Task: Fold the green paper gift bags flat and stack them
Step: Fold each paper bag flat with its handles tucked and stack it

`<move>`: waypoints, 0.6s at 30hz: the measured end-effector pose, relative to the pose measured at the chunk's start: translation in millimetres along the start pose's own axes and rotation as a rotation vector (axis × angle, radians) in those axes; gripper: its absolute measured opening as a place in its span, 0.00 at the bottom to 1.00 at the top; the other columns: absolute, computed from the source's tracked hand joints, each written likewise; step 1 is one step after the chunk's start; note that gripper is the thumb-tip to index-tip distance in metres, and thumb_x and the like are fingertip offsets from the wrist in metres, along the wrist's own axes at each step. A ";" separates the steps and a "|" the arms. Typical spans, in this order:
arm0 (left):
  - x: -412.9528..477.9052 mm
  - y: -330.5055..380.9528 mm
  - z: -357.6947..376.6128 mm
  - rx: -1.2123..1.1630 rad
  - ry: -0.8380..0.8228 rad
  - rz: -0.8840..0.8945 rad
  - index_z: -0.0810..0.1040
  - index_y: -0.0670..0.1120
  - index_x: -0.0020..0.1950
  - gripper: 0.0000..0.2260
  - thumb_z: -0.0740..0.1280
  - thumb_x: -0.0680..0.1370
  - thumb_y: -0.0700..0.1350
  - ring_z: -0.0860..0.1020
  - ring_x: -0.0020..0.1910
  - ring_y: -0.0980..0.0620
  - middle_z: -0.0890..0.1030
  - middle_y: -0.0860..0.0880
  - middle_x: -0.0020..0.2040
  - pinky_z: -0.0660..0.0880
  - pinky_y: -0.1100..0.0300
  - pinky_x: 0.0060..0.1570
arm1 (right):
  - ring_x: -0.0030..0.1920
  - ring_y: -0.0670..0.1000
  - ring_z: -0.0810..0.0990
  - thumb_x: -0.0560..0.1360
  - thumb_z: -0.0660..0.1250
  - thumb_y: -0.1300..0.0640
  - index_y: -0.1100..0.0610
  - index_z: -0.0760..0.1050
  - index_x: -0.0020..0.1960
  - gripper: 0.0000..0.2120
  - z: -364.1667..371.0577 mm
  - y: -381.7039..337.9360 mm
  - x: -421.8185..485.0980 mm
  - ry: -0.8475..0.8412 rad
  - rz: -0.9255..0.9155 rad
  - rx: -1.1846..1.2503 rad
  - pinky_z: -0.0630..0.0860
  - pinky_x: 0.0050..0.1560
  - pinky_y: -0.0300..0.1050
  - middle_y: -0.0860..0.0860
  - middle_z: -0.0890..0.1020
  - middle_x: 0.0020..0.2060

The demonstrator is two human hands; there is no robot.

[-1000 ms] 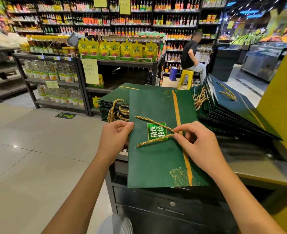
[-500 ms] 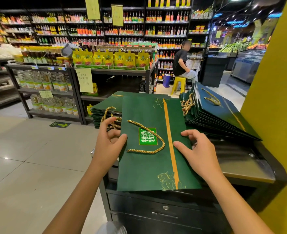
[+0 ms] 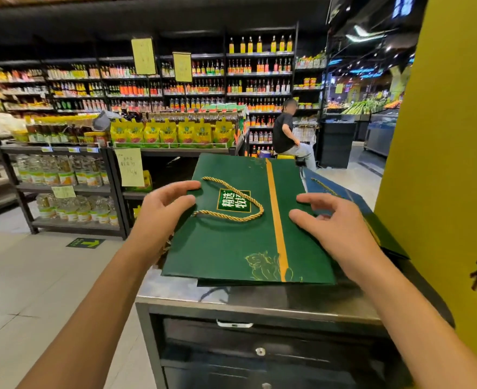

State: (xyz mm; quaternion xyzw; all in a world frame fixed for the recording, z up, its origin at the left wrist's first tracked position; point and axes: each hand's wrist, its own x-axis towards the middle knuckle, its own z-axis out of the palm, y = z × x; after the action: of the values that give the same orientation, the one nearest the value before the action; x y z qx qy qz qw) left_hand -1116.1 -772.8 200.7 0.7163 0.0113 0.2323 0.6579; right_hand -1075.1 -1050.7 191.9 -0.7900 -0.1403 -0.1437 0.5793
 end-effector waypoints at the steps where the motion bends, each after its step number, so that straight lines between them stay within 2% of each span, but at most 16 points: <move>1: 9.0 7.2 7.1 0.016 -0.030 -0.011 0.84 0.52 0.59 0.12 0.65 0.82 0.39 0.84 0.43 0.51 0.87 0.50 0.49 0.80 0.58 0.38 | 0.35 0.40 0.79 0.74 0.77 0.53 0.48 0.81 0.59 0.15 -8.5 -3.4 8.8 0.008 0.013 0.001 0.79 0.40 0.33 0.47 0.81 0.52; 3: 27.5 17.0 26.9 0.057 -0.105 -0.027 0.84 0.52 0.60 0.13 0.65 0.82 0.38 0.83 0.45 0.51 0.86 0.49 0.50 0.80 0.57 0.40 | 0.45 0.44 0.83 0.73 0.77 0.54 0.50 0.81 0.61 0.17 -26.3 -5.5 26.0 0.049 0.052 -0.007 0.82 0.48 0.44 0.51 0.81 0.55; 4: 37.0 19.9 39.8 0.081 -0.149 -0.028 0.83 0.51 0.61 0.13 0.65 0.82 0.38 0.83 0.45 0.52 0.86 0.49 0.50 0.80 0.59 0.40 | 0.49 0.48 0.83 0.73 0.77 0.54 0.51 0.81 0.61 0.17 -36.4 -4.6 34.4 0.074 0.066 -0.026 0.82 0.48 0.45 0.52 0.81 0.57; 5: 46.7 21.1 53.5 0.105 -0.187 -0.028 0.82 0.50 0.62 0.13 0.66 0.82 0.37 0.83 0.44 0.53 0.85 0.49 0.51 0.80 0.59 0.40 | 0.51 0.49 0.82 0.74 0.77 0.56 0.54 0.81 0.62 0.17 -46.1 -2.9 42.3 0.096 0.077 -0.055 0.79 0.46 0.43 0.52 0.80 0.57; 7: 64.7 22.0 83.8 0.139 -0.245 -0.028 0.81 0.47 0.64 0.13 0.66 0.82 0.36 0.83 0.44 0.52 0.84 0.47 0.54 0.82 0.59 0.43 | 0.50 0.50 0.80 0.75 0.76 0.58 0.58 0.80 0.62 0.17 -65.4 2.4 56.7 0.132 0.096 -0.121 0.74 0.40 0.36 0.54 0.80 0.56; 10: 89.8 18.2 127.9 0.172 -0.292 -0.022 0.79 0.42 0.66 0.13 0.66 0.82 0.37 0.81 0.42 0.53 0.82 0.47 0.52 0.78 0.65 0.34 | 0.48 0.53 0.80 0.75 0.75 0.60 0.61 0.80 0.59 0.14 -88.8 17.4 78.5 0.179 0.165 -0.158 0.77 0.43 0.44 0.58 0.81 0.55; 12: 104.2 11.9 153.3 0.239 -0.303 -0.006 0.78 0.41 0.66 0.13 0.68 0.81 0.40 0.81 0.43 0.53 0.82 0.46 0.52 0.76 0.65 0.34 | 0.50 0.55 0.79 0.76 0.74 0.59 0.61 0.80 0.58 0.12 -100.4 31.3 92.7 0.209 0.202 -0.263 0.76 0.48 0.47 0.59 0.81 0.55; 14: 116.0 3.4 174.6 0.331 -0.314 0.013 0.80 0.41 0.64 0.12 0.69 0.81 0.43 0.81 0.46 0.50 0.83 0.45 0.54 0.75 0.62 0.38 | 0.54 0.57 0.79 0.77 0.73 0.58 0.61 0.80 0.59 0.12 -109.5 44.5 102.4 0.223 0.233 -0.379 0.76 0.54 0.49 0.59 0.81 0.56; 18: 128.7 -12.4 203.6 0.425 -0.318 0.023 0.81 0.40 0.62 0.12 0.69 0.81 0.43 0.81 0.54 0.45 0.83 0.43 0.55 0.78 0.53 0.53 | 0.49 0.54 0.77 0.80 0.68 0.58 0.59 0.80 0.57 0.08 -111.8 65.0 105.3 0.197 0.253 -0.603 0.72 0.47 0.44 0.55 0.82 0.52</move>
State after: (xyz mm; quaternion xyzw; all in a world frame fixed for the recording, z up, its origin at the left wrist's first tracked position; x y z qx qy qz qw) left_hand -927.0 -920.6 224.4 0.8659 -0.0520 0.1167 0.4837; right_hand -960.4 -1170.5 208.2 -0.9191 0.0642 -0.1816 0.3437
